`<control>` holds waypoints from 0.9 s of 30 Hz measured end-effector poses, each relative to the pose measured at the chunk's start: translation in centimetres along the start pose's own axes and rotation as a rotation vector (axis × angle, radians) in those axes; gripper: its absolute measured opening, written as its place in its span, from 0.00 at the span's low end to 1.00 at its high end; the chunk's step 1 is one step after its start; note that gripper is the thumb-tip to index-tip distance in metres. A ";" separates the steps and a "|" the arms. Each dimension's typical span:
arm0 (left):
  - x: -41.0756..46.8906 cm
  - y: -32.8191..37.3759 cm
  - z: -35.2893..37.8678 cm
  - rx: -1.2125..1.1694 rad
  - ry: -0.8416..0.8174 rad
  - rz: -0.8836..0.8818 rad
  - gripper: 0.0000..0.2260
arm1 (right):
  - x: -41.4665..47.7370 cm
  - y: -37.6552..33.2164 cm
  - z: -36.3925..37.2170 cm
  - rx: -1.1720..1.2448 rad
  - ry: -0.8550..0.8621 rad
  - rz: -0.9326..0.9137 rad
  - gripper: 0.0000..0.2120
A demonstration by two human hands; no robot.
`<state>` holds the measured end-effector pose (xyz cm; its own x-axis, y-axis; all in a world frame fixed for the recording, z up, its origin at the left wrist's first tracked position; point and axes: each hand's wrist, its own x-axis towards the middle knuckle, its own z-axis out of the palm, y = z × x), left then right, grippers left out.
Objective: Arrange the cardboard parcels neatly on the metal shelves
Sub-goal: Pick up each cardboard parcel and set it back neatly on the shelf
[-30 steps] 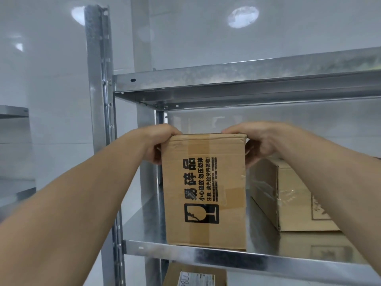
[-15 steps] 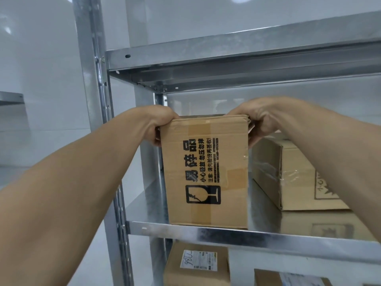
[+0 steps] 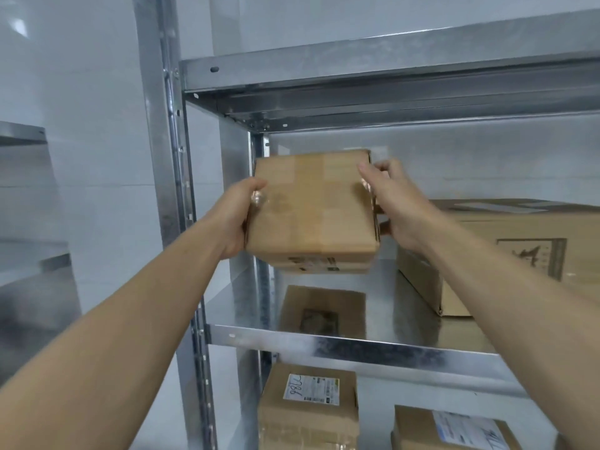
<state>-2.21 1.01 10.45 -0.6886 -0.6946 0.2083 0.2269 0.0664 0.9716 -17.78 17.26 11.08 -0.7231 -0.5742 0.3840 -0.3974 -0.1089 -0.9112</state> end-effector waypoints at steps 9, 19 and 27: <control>0.4 -8.0 -1.4 -0.109 0.090 0.059 0.19 | -0.7 8.9 2.7 0.302 0.125 0.082 0.29; -0.7 -12.2 -1.7 -0.165 0.136 -0.073 0.15 | -0.2 13.3 4.7 0.315 0.042 0.180 0.57; 0.9 -12.3 -1.3 -0.132 0.206 -0.046 0.22 | -1.1 11.3 5.3 0.299 0.049 0.343 0.32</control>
<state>-4.71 -1.31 -1.47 -0.5483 -0.8270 0.1239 0.2962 -0.0535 0.9536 -18.49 12.38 -0.48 -0.8131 -0.5797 0.0528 0.0447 -0.1525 -0.9873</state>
